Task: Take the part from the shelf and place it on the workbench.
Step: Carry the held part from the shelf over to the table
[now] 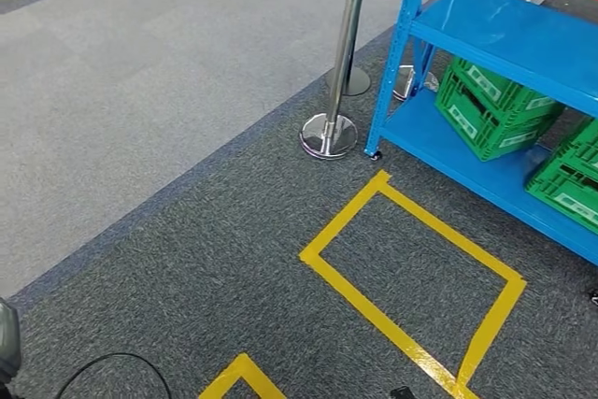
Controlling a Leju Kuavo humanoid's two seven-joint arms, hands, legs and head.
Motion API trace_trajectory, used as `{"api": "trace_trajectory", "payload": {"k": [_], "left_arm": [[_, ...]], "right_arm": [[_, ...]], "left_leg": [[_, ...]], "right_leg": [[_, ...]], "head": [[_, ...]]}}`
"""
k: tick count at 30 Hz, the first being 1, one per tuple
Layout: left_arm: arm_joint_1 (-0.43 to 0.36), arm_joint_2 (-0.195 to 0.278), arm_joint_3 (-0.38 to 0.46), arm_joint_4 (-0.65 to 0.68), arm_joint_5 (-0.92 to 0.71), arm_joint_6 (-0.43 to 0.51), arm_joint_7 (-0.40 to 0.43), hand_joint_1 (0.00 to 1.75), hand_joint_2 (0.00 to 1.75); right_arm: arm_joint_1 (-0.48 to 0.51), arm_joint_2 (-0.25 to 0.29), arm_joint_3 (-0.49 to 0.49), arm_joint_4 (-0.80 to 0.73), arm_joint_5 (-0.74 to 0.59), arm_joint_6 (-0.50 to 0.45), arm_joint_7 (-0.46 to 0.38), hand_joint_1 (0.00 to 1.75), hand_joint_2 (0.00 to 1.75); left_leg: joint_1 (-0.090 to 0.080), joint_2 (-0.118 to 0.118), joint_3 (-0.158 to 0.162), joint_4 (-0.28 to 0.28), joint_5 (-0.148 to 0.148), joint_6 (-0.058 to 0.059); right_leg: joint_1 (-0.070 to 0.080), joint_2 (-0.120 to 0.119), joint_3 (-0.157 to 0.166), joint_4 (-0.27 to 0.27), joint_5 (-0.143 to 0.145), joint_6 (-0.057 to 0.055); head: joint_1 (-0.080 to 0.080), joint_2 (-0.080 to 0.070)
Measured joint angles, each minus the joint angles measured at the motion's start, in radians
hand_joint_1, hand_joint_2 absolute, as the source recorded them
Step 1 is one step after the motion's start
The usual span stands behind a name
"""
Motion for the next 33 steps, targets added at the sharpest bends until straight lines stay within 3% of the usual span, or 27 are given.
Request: {"api": "trace_trajectory", "payload": {"k": [1, 3, 5, 6, 7, 8, 10, 12, 14, 15, 17, 19, 21, 22, 24, 26, 27, 29, 31, 33], "left_arm": [[0.0, -0.003, -0.001, -0.003, 0.0, 0.0, 0.0, 1.75, 1.75], [0.0, -0.008, -0.005, -0.006, -0.004, 0.001, 0.0, 1.75, 1.75], [0.001, -0.011, -0.007, -0.006, -0.005, 0.001, 0.0, 1.75, 1.75], [0.001, -0.012, -0.008, -0.006, -0.005, 0.002, 0.0, 1.75, 1.75], [0.002, -0.013, -0.008, -0.006, -0.005, 0.002, 0.0, 1.75, 1.75], [0.002, -0.014, -0.008, -0.006, -0.005, 0.003, 0.0, 1.75, 1.75], [0.002, -0.015, -0.01, -0.006, -0.009, 0.005, 0.0, 1.75, 1.75], [0.002, -0.015, -0.014, -0.007, -0.018, 0.007, 0.0, 1.75, 1.75], [0.005, -0.015, -0.02, -0.008, -0.03, 0.012, 0.0, 1.75, 1.75], [0.008, -0.014, -0.024, -0.009, -0.035, 0.018, 0.0, 1.75, 1.75], [0.011, -0.012, -0.036, -0.011, -0.041, 0.031, 0.0, 1.75, 1.75], [0.013, -0.01, -0.05, -0.012, -0.045, 0.043, 0.0, 1.75, 1.75], [0.017, -0.007, -0.061, -0.012, -0.052, 0.055, 0.0, 1.75, 1.75], [0.019, -0.005, -0.064, -0.012, -0.058, 0.061, 0.0, 1.75, 1.75], [0.02, -0.002, -0.069, -0.014, -0.07, 0.075, 0.0, 1.75, 1.75], [0.02, -0.001, -0.076, -0.017, -0.082, 0.088, 0.0, 1.75, 1.75], [0.02, 0.0, -0.081, -0.019, -0.087, 0.094, 0.0, 1.75, 1.75], [0.023, 0.003, -0.087, -0.024, -0.094, 0.103, 0.0, 1.75, 1.75], [0.024, 0.005, -0.091, -0.031, -0.1, 0.106, 0.0, 1.75, 1.75], [0.022, 0.006, -0.097, -0.036, -0.106, 0.108, 0.0, 1.75, 1.75]], "right_arm": [[0.003, 0.001, 0.0, -0.008, 0.0, 0.006, 0.004, 0.0, 1.75], [0.014, 0.002, 0.0, -0.022, 0.002, 0.018, 0.013, 0.0, 1.75], [0.025, 0.004, -0.001, -0.035, 0.003, 0.025, 0.022, 0.0, 1.75], [0.028, 0.005, -0.002, -0.039, 0.003, 0.027, 0.024, 0.0, 1.75], [0.03, 0.006, -0.003, -0.044, 0.002, 0.028, 0.025, 0.0, 1.75], [0.032, 0.007, -0.003, -0.048, 0.002, 0.029, 0.027, 0.0, 1.75], [0.036, 0.008, -0.003, -0.057, -0.002, 0.028, 0.029, 0.0, 1.75], [0.041, 0.009, -0.003, -0.067, -0.009, 0.025, 0.033, 0.0, 1.75], [0.049, 0.012, -0.002, -0.078, -0.02, 0.022, 0.037, 0.0, 1.75], [0.053, 0.013, -0.001, -0.085, -0.028, 0.021, 0.041, 0.0, 1.75], [0.063, 0.016, 0.003, -0.098, -0.045, 0.021, 0.047, 0.0, 1.75], [0.075, 0.018, 0.011, -0.108, -0.06, 0.02, 0.057, 0.0, 1.75], [0.085, 0.02, 0.021, -0.119, -0.076, 0.019, 0.069, 0.0, 1.75], [0.089, 0.021, 0.027, -0.124, -0.084, 0.019, 0.074, 0.0, 1.75], [0.093, 0.023, 0.041, -0.134, -0.096, 0.017, 0.083, 0.0, 1.75], [0.097, 0.024, 0.051, -0.143, -0.103, 0.014, 0.089, 0.0, 1.75], [0.098, 0.024, 0.055, -0.146, -0.105, 0.013, 0.09, 0.0, 1.75], [0.099, 0.024, 0.064, -0.153, -0.105, 0.012, 0.091, 0.0, 1.75], [0.102, 0.024, 0.074, -0.157, -0.1, 0.012, 0.092, 0.0, 1.75], [0.105, 0.024, 0.08, -0.159, -0.088, 0.012, 0.091, 0.0, 1.75]], "left_leg": [[0.002, -0.01, -0.001, -0.004, 0.004, 0.008], [0.001, -0.031, -0.004, -0.006, 0.009, 0.019], [-0.003, -0.056, -0.008, -0.005, 0.011, 0.024], [-0.006, -0.069, -0.008, -0.004, 0.012, 0.024], [-0.008, -0.082, -0.008, -0.003, 0.012, 0.024], [-0.01, -0.095, -0.007, -0.002, 0.012, 0.024], [-0.011, -0.119, -0.01, 0.004, 0.013, 0.021], [-0.009, -0.141, -0.02, 0.01, 0.016, 0.012], [-0.005, -0.162, -0.03, 0.011, 0.022, -0.002], [-0.005, -0.155, -0.036, 0.018, 0.018, -0.007], [-0.006, -0.111, -0.061, 0.078, -0.021, -0.019], [-0.001, -0.065, -0.115, 0.207, -0.088, -0.031], [0.009, -0.052, -0.149, 0.294, -0.116, -0.04], [0.014, -0.049, -0.14, 0.283, -0.102, -0.044], [0.021, -0.025, -0.068, 0.158, -0.044, -0.048], [0.017, 0.005, -0.005, 0.043, -0.013, -0.041], [0.014, 0.012, 0.005, 0.019, -0.012, -0.033], [0.007, -0.004, -0.001, 0.017, -0.011, -0.015], [0.007, -0.021, -0.002, 0.009, -0.005, 0.002], [0.009, -0.039, -0.002, 0.004, 0.001, 0.015]], "right_leg": [[-0.002, 0.024, -0.012, 0.026, -0.02, 0.004], [-0.004, 0.08, -0.065, 0.144, -0.085, 0.005], [-0.003, 0.098, -0.127, 0.27, -0.13, 0.003], [-0.003, 0.1, -0.14, 0.288, -0.124, 0.001], [-0.002, 0.103, -0.132, 0.265, -0.097, -0.002], [-0.002, 0.111, -0.107, 0.206, -0.057, -0.006], [-0.003, 0.156, -0.049, 0.07, 0.003, -0.016], [-0.003, 0.184, -0.024, 0.01, 0.013, -0.02], [-0.002, 0.165, -0.017, 0.002, 0.017, -0.023], [-0.004, 0.153, -0.014, -0.002, 0.021, -0.026], [-0.008, 0.124, -0.007, -0.011, 0.027, -0.034], [-0.006, 0.093, -0.003, -0.012, 0.025, -0.037], [-0.005, 0.062, -0.003, -0.011, 0.021, -0.036], [-0.005, 0.048, -0.003, -0.011, 0.018, -0.035], [-0.006, 0.024, 0.001, -0.011, 0.01, -0.028], [-0.003, 0.005, 0.009, -0.01, 0.001, -0.016], [-0.001, -0.002, 0.011, -0.009, -0.001, -0.009], [-0.002, -0.016, 0.019, -0.012, -0.002, 0.003], [-0.007, 0.01, 0.018, 0.003, -0.019, 0.013], [-0.01, 0.069, -0.028, 0.097, -0.073, 0.016]], "head": [[0.002, 0.0], [0.007, 0.0], [0.007, 0.0], [0.007, 0.0], [0.007, 0.0], [0.007, 0.0], [0.007, 0.0], [0.006, 0.0], [0.006, 0.0], [0.004, 0.0], [-0.001, 0.0], [-0.005, 0.0], [-0.005, 0.0], [-0.005, 0.0], [-0.005, 0.0], [-0.004, 0.0], [-0.003, 0.0], [-0.001, 0.0], [0.001, 0.0], [0.007, 0.0]]}}
